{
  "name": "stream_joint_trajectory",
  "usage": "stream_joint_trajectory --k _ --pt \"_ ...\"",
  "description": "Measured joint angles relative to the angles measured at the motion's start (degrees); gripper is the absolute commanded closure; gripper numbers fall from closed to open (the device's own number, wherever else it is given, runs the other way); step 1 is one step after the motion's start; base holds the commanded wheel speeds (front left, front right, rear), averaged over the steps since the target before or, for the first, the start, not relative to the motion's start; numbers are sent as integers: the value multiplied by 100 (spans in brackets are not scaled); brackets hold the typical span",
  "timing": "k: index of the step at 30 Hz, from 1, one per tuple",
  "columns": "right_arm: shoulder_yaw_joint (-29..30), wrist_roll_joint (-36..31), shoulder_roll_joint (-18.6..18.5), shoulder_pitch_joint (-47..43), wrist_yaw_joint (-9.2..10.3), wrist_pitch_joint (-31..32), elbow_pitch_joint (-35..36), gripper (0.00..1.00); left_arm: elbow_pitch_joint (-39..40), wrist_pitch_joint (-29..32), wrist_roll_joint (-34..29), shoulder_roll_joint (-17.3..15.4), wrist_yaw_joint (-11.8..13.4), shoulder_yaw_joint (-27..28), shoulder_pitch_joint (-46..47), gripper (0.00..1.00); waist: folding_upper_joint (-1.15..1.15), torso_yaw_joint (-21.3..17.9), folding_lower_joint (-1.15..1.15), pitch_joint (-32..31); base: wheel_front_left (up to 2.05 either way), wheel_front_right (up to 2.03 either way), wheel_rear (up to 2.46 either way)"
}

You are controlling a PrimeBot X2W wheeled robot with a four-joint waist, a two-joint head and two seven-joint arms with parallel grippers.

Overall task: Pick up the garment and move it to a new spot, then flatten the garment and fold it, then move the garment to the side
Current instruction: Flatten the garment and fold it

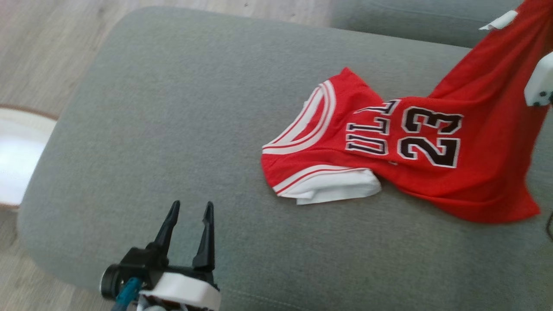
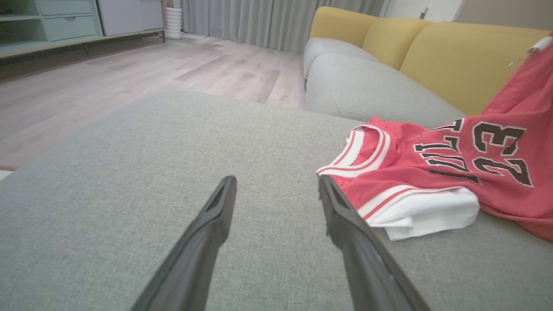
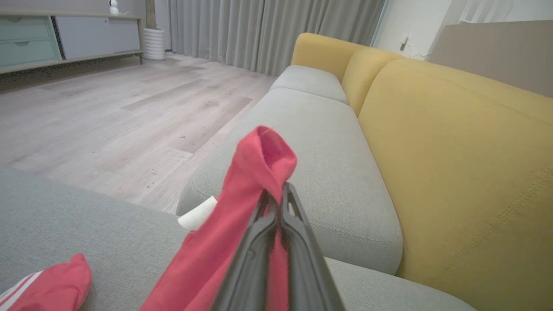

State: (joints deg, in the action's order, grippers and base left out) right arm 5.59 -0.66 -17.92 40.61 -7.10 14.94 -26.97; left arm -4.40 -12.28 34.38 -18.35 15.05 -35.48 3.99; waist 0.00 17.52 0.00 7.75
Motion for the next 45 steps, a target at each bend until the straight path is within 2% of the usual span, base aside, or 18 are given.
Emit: stream_joint_trajectory --k 2,3,5,9,14,20,23,29,36,45 --pt "-33 -11 -113 209 0 -237 -443 100 -55 -36 -1 56 -51 -32 88 0 0 102 0 50 0 0 0" --pt "-31 -80 -157 296 0 -408 -633 93 -76 -40 -1 79 -55 -53 125 0 0 153 0 76 0 0 0" --pt "47 -225 -224 448 0 -815 -920 0 -99 -41 -1 112 -98 -94 186 0 0 231 0 133 0 0 0" --pt "318 -516 -202 749 0 -1324 -1429 0 -178 -48 -10 141 -100 -126 191 0 0 293 0 211 0 0 0" --pt "287 -598 142 813 0 -1685 -1819 0 -264 -49 -10 160 -147 -151 195 0 0 155 0 169 0 0 0" --pt "137 -427 326 772 0 -1929 -1903 0 -318 -49 -10 174 -153 -165 300 0 0 -85 0 79 0 0 0" --pt "44 -244 408 521 0 -2081 -1724 0 -388 -47 -9 182 -182 -163 395 0 0 -245 0 0 0 0 0" --pt "43 -33 727 -514 0 -2148 -926 0 -792 105 -5 208 -300 -203 477 0 0 -604 -1 -178 0 0 0" --pt "-281 18 1214 -1936 0 -1647 800 0 -1601 369 114 339 -453 -283 977 0 0 -1097 -1 -250 0 0 0" --pt "-646 218 1394 -3093 0 -1107 2620 0 -2650 754 359 492 -705 -302 1540 0 0 -1622 -1 -19 0 0 0"
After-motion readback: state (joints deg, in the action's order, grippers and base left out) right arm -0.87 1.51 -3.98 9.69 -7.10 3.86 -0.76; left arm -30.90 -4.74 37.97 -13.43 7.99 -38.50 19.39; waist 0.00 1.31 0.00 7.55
